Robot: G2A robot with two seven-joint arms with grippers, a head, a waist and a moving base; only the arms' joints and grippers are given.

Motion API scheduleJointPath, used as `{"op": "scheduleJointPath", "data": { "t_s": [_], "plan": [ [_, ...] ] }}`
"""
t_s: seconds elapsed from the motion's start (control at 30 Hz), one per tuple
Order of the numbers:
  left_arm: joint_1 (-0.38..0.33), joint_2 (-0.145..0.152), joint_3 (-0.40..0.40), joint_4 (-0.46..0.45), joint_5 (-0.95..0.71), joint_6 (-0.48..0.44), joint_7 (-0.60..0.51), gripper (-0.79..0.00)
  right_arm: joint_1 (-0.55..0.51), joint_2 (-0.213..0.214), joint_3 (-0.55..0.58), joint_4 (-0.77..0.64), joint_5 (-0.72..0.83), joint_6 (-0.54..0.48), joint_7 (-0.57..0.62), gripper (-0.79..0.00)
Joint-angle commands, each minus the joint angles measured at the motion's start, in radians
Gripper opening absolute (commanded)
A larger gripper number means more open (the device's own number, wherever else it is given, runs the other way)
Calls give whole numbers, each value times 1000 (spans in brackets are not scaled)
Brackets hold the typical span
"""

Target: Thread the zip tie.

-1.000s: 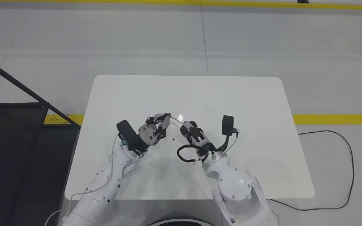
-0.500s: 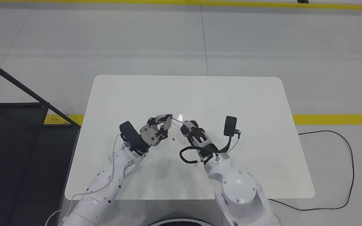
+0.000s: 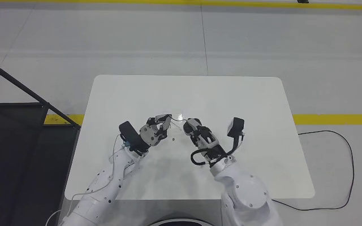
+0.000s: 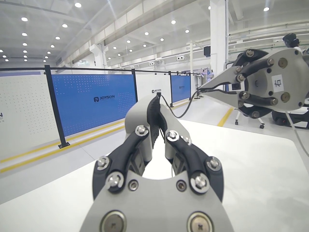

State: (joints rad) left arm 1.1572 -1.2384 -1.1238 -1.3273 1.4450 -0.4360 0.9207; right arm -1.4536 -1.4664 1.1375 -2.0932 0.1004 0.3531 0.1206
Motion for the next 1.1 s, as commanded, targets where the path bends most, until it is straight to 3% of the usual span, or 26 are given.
{"op": "scheduleJointPath", "data": {
  "t_s": [0.0,0.63,1.07],
  "plan": [
    [0,0,0,1,-4,-5,-1,-785,-9,1,9,-1,25,-25,13,-785],
    [-10,-5,7,10,-25,-55,-4,-785,-9,6,54,57,220,-182,103,-785],
    [-20,-11,21,21,-108,-162,-14,-785,-1,6,47,103,280,-282,93,-785]
  ]
}}
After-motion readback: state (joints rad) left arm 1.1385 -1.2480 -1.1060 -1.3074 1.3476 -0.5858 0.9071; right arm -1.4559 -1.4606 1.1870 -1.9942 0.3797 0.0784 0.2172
